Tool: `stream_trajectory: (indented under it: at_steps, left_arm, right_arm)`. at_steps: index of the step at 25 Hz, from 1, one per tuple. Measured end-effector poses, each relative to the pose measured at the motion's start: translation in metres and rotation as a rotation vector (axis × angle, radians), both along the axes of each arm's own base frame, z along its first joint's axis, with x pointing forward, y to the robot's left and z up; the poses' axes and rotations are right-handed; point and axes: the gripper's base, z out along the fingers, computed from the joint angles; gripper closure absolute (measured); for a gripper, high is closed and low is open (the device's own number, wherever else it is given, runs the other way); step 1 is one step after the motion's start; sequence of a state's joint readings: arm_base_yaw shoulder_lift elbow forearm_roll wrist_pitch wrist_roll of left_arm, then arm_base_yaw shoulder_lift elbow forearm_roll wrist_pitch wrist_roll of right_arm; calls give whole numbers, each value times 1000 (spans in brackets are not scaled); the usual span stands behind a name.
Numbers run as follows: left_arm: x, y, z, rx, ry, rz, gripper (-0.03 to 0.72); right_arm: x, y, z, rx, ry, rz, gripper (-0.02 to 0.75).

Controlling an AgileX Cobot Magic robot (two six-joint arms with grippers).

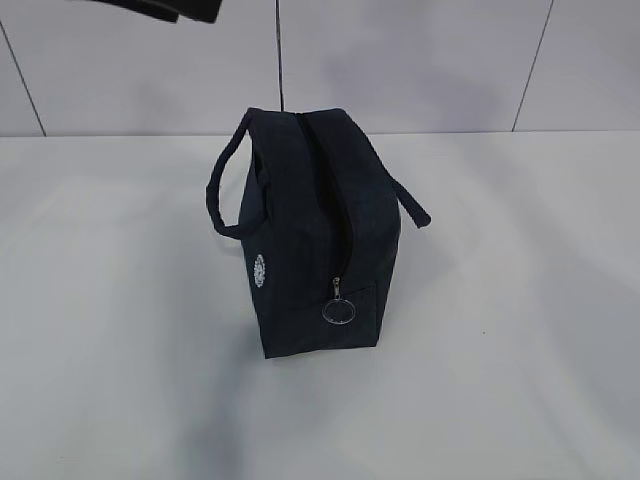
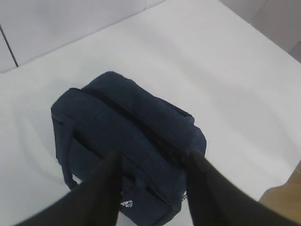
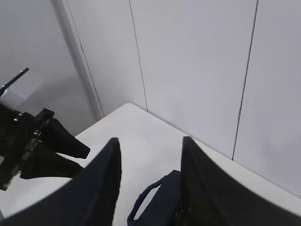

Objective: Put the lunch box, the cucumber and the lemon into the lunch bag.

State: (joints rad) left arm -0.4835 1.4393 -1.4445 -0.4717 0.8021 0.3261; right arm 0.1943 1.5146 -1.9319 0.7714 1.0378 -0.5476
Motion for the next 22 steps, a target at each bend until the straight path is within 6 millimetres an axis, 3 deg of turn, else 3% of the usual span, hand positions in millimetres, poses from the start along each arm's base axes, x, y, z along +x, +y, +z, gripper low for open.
stream_trajectory:
  at_steps: [3,5,10,15,22]
  left_arm:
    - [-15,6,16,-2,-84,-25,365]
    - [-26,10,20,-8,-116,-34,368]
    - [-58,22,16,-23,-150,-41,368]
    - [-91,42,6,-41,-191,-22,368]
    - [-121,61,-12,-54,-230,-1,370]
  right_arm:
    - [-46,-10,28,-5,-106,-10,413]
    - [-73,-16,36,-5,-142,-10,414]
    - [-133,-30,25,-17,-171,-39,415]
    - [-166,-44,-20,-49,-184,-120,415]
    - [-182,-54,-126,-103,-82,-199,415]
